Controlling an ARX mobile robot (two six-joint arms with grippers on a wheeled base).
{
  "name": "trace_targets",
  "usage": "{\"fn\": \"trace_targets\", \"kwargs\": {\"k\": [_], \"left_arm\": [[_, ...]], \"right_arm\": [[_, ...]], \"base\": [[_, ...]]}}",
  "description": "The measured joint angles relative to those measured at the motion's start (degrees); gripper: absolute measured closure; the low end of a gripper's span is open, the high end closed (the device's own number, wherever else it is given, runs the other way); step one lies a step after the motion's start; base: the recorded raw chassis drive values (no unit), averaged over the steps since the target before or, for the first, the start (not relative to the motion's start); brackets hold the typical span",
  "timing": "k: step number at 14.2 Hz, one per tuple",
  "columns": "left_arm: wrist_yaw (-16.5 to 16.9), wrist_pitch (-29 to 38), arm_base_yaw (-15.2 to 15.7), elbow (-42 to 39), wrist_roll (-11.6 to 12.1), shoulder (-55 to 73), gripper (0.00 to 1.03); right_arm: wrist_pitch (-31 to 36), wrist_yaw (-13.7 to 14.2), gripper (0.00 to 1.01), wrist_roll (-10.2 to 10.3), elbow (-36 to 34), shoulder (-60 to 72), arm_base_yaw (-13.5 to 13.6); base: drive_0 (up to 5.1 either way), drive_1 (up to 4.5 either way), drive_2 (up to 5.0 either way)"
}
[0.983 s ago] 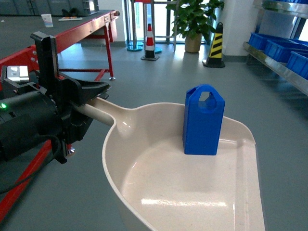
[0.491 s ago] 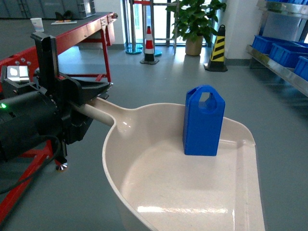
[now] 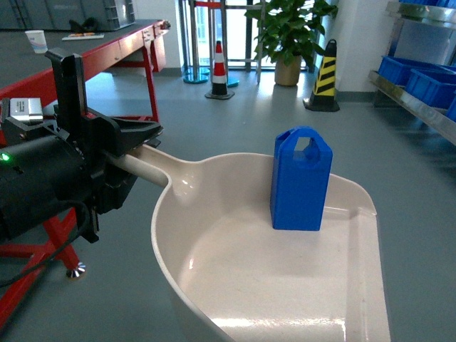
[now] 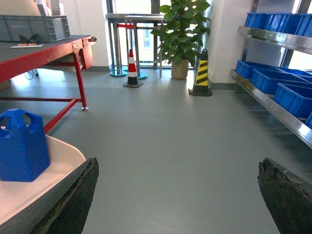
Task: Place part in tray to right shelf
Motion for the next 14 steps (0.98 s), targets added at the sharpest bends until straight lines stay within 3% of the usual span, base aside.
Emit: {"fn": "trace_targets", "kwargs": {"k": [10, 14], "left_arm": [[0.2, 0.2, 0.0, 0.0, 0.0, 0.0, 0.90], [0.0, 0.1, 0.0, 0.2, 0.0, -0.1, 0.90]], "right_arm": [[0.2, 0.0, 0.03, 0.0, 0.0, 0.0, 0.0], [0.2, 0.0, 0.03, 0.0, 0.0, 0.0, 0.0]], "base": [[0.1, 4.16, -4.0], [-2.2, -2.20, -2.2]]}}
